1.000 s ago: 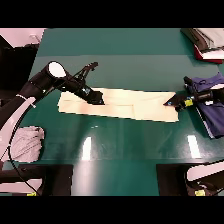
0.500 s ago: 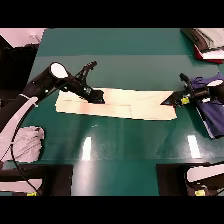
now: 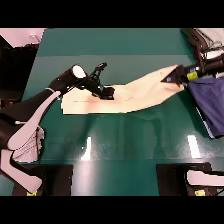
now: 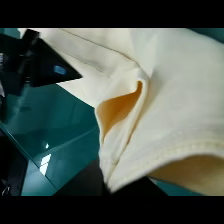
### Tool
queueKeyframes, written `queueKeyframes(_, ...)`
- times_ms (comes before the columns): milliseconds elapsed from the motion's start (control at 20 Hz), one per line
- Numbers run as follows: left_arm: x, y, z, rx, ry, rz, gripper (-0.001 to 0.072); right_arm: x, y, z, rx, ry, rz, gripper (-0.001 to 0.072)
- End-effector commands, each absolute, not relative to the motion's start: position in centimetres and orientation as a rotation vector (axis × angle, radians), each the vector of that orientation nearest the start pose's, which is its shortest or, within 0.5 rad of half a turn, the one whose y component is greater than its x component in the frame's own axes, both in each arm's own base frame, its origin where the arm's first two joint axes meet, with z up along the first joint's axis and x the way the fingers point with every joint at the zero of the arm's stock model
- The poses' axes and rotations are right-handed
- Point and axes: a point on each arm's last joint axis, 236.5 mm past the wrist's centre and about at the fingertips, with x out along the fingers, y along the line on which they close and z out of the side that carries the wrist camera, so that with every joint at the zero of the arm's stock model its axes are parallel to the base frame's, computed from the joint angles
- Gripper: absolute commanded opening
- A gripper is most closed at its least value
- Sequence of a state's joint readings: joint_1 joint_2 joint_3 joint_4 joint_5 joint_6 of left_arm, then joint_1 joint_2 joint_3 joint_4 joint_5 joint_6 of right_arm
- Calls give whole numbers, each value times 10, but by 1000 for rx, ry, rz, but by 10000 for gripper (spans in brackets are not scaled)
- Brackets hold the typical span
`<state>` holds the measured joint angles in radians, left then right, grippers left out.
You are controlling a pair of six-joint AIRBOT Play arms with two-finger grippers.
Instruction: Fold the shirts.
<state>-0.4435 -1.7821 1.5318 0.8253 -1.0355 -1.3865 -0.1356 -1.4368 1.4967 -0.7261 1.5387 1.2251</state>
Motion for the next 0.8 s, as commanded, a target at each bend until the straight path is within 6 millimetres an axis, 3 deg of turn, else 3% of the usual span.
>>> queueKeyframes(0,423,-373,-28,-312,1270,-816,32,394,172,185,373,1107,822,14)
queueKeyframes(150,434,-381,-32,-320,1256,-816,32,392,209,213,308,1086,898,14)
queueKeyframes(300,437,-377,-39,-300,1259,-801,32,396,243,224,278,1078,956,14)
queueKeyframes(450,435,-371,-45,-256,1272,-793,33,396,275,221,261,1085,1008,14)
queueKeyframes(550,431,-364,-48,-225,1293,-802,32,393,291,208,274,1106,1018,14)
queueKeyframes(650,432,-346,-48,-235,1334,-792,32,389,301,195,278,1132,1026,14)
queueKeyframes(750,442,-312,-40,-232,1345,-753,31,389,311,194,264,1112,1044,14)
